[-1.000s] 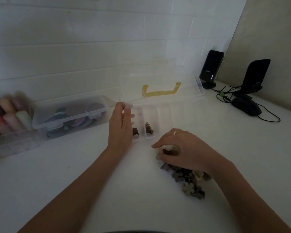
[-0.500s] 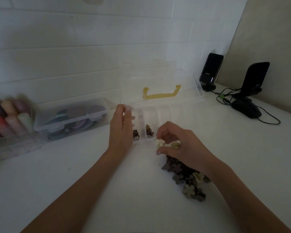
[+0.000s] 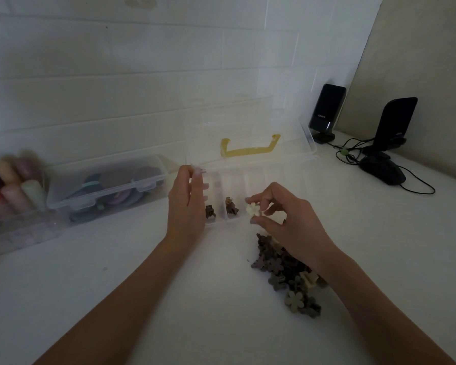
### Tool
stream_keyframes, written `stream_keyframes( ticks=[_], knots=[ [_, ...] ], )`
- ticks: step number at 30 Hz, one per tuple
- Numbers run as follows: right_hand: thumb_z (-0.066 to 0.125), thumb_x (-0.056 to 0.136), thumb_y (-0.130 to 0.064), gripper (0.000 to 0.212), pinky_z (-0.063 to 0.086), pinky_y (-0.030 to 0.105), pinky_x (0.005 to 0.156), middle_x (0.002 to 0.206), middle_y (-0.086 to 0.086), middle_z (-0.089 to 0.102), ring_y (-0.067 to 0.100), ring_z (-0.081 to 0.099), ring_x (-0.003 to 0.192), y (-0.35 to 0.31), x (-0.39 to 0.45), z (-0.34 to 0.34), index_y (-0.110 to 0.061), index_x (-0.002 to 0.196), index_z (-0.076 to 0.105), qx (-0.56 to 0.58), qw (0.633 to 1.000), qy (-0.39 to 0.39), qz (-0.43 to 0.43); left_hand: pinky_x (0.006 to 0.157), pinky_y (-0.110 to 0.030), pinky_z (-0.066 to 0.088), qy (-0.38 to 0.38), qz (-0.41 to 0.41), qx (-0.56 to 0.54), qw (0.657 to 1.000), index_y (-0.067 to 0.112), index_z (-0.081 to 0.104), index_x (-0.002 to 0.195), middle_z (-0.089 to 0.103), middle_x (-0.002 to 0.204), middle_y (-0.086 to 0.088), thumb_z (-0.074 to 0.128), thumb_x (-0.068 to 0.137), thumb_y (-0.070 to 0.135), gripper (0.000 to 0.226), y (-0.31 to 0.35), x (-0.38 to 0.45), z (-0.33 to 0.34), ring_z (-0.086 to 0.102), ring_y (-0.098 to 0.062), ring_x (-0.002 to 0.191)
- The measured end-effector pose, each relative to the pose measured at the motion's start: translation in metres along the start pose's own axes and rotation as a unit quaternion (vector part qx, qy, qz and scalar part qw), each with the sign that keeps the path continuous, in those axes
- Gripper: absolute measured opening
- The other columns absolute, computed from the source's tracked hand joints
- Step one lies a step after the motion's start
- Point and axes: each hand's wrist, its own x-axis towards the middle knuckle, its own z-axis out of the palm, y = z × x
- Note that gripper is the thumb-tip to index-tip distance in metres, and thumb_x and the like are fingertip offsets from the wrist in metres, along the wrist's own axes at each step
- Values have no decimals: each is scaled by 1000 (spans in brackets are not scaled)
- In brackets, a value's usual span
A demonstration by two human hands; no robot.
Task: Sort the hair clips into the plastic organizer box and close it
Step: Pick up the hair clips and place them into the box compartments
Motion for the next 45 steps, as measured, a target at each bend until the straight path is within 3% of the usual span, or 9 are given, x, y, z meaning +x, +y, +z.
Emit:
stream_keyframes(
  ticks=[4, 9, 15, 20, 22, 26, 31, 38, 45],
  knots=[
    [65, 83, -4, 27, 53, 31, 82, 110, -14, 66, 9, 63, 96, 5, 1, 0, -23, 81, 46, -15, 998, 51, -19, 71, -37, 55, 1, 1, -11, 1000, 28, 49, 87, 59, 96, 15, 32, 96, 36, 21, 2, -1, 0, 62, -4, 80],
    [68, 82, -11, 21, 43, 12, 82, 112, -19, 62, 3, 52, 102, 8, 1, 2, -19, 79, 48, -112, 989, 82, -57, 71, -38, 55, 1, 8, -10, 1000, 17, 50, 93, 59, 96, 13, 32, 97, 35, 26, 1, -2, -1, 62, -5, 82],
    [67, 83, -10, 14, 45, 23, 86, 112, -10, 67, 6, 50, 104, 18, 5, 3, -18, 82, 55, -170, 979, 85, -71, 71, -40, 55, 4, -3, -20, 1000, 28, 50, 88, 61, 98, 11, 32, 96, 36, 22, 2, -1, -1, 63, -11, 84],
    [68, 83, -14, 27, 38, 5, 79, 107, -15, 66, -4, 51, 97, 5, 5, 7, -31, 90, 49, -84, 990, 95, -65, 71, -39, 56, 8, -1, -15, 1000, 27, 50, 88, 61, 98, 8, 32, 98, 34, 22, 2, -1, 0, 64, -14, 84],
    [68, 82, -18, 25, 41, 9, 82, 105, -14, 68, -3, 52, 98, -7, 9, 13, -33, 89, 49, -65, 989, 89, -96, 70, -37, 55, 10, -8, -19, 1000, 21, 52, 90, 61, 96, 9, 32, 97, 36, 25, 1, 0, 0, 64, -14, 84],
    [69, 79, -21, 23, 44, 32, 85, 91, -6, 69, 6, 50, 97, -16, 26, 35, -26, 97, 55, -153, 970, 45, -185, 69, -33, 54, 6, -3, -34, 999, 14, 53, 92, 61, 86, 14, 34, 99, 31, 27, 2, 0, 0, 63, -9, 78],
    [68, 77, -25, 11, 34, 29, 83, 120, -6, 64, 15, 45, 109, -3, 38, 47, -19, 86, 64, -239, 940, 30, -240, 64, -31, 53, 9, 8, -38, 999, 18, 51, 86, 57, 77, 14, 35, 99, 29, 24, 2, 0, -1, 56, -5, 72],
    [71, 80, -20, 9, 50, 26, 77, 82, -16, 68, 2, 57, 82, 19, 11, -17, -24, 88, 72, -156, 982, -22, -100, 66, -31, 53, 11, -13, -36, 999, 16, 53, 90, 61, 92, 9, 34, 95, 36, 29, -1, 2, 1, 62, -7, 79],
    [68, 84, -18, 32, 37, 7, 75, 96, -26, 62, -8, 46, 90, 33, -2, -31, -36, 110, 67, -190, 975, -108, -43, 67, -32, 53, 8, -22, -36, 999, 31, 51, 84, 60, 88, 17, 34, 95, 38, 21, 0, 2, 0, 62, -11, 80]
  ],
)
